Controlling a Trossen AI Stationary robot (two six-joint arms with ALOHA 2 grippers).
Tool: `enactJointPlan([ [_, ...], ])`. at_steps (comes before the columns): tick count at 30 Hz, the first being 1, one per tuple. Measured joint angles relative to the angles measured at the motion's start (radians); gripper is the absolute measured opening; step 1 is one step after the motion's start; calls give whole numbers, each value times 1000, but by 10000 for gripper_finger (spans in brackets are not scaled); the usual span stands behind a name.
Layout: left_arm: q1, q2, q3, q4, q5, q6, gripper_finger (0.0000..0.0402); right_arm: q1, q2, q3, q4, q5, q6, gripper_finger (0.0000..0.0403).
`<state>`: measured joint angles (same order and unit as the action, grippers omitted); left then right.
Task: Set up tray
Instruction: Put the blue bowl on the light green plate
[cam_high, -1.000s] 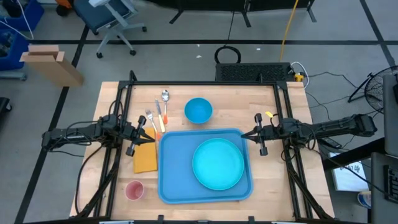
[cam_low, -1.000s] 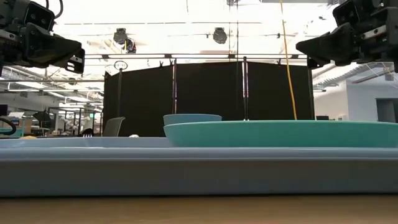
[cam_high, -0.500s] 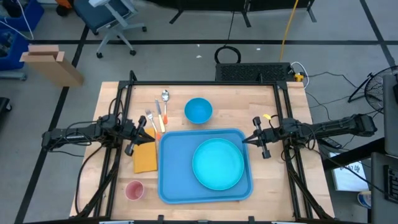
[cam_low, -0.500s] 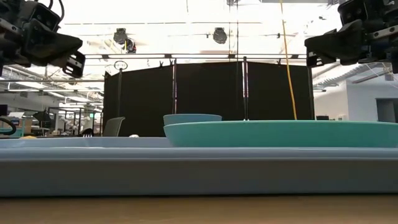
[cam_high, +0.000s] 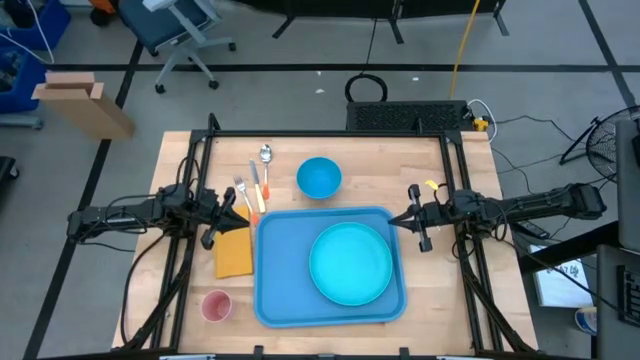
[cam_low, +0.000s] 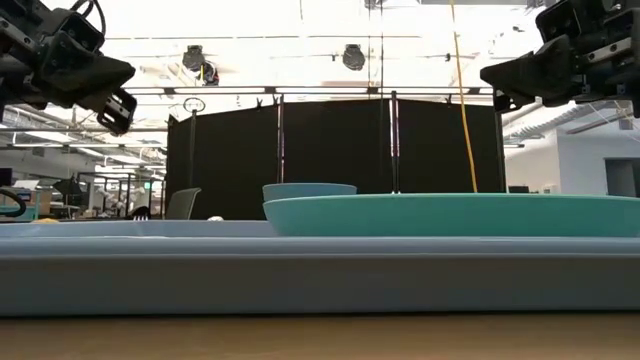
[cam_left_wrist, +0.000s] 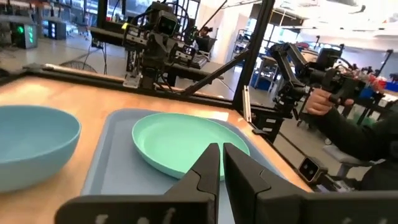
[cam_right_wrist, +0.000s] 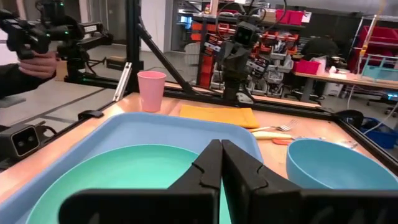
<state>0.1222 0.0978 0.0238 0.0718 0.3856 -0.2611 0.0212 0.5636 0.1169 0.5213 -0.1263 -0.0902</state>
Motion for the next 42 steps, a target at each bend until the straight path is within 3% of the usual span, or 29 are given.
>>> enactJointPlan([
  [4,0,0,0,-21,-7,-53,21,0,0,0,1,-1,0,0],
  [9,2,11,0,-17,-237,-142,21,0,0,0,2,0,-18,0],
  [14,19,111,40,-47,-294,-86,21,0,0,0,3,1,-61,0],
  [21,29,433,314,-138,-367,30,21,0,0,0,3,1,-102,0],
  [32,30,1072,803,-267,-422,367,21,0,0,0,2,-4,-105,0],
  [35,31,1205,951,-348,-386,433,22,0,0,0,-3,-4,-105,0],
  [38,31,1317,1090,-468,-288,519,36,0,0,0,-10,-4,-105,0],
  [42,30,1448,1240,-609,-248,596,100,0,0,0,-8,-5,-96,0],
])
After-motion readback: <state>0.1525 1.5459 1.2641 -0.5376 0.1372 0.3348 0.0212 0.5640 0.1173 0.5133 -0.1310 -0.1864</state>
